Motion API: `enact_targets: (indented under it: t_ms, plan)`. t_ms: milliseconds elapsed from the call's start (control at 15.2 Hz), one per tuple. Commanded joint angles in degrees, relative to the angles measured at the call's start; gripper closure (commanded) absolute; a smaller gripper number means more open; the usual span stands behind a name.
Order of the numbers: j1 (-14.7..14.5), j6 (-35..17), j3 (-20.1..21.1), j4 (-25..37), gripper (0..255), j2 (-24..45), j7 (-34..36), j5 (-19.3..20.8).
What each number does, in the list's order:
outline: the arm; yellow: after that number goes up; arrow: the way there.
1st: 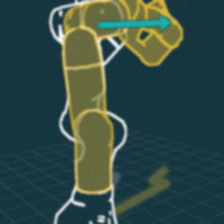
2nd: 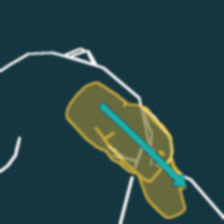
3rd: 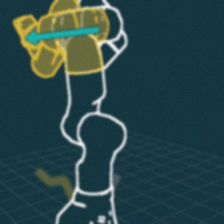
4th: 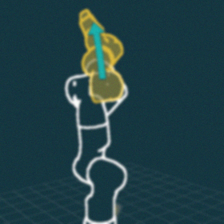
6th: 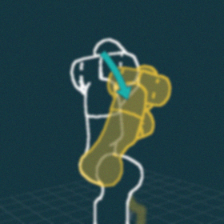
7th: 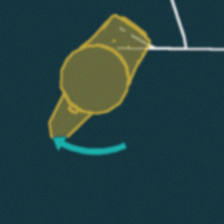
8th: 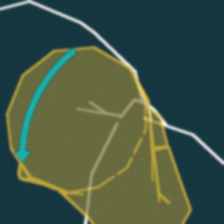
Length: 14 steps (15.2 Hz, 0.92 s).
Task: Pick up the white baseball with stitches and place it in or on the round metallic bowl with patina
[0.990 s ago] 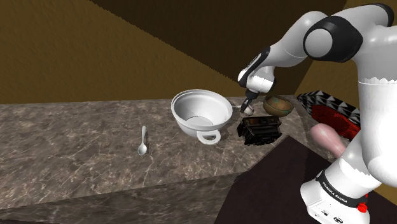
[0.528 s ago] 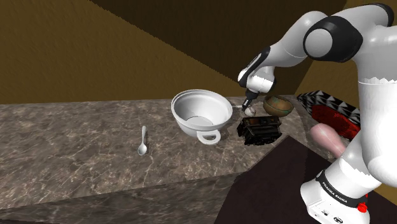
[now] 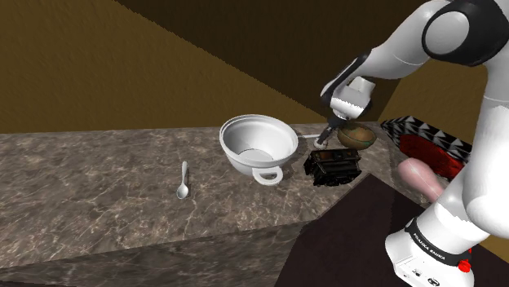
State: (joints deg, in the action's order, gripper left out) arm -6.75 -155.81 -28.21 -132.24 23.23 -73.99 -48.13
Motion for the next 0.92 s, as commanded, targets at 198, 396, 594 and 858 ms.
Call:
enact_targets:
  t_ms: [198,396,594,858]
  plan:
    - [3.15,-0.86,1.88,-3.19,0,-2.66,-5.68,-6.00]
    - [4.43,-1.59,3.87,-1.76,0,0.01,-8.07,-9.28]
    - [5.51,-2.21,5.54,-0.45,0,2.26,-9.98,-11.86]
    - [5.53,-2.22,5.57,-0.46,0,2.26,-9.97,-11.85]
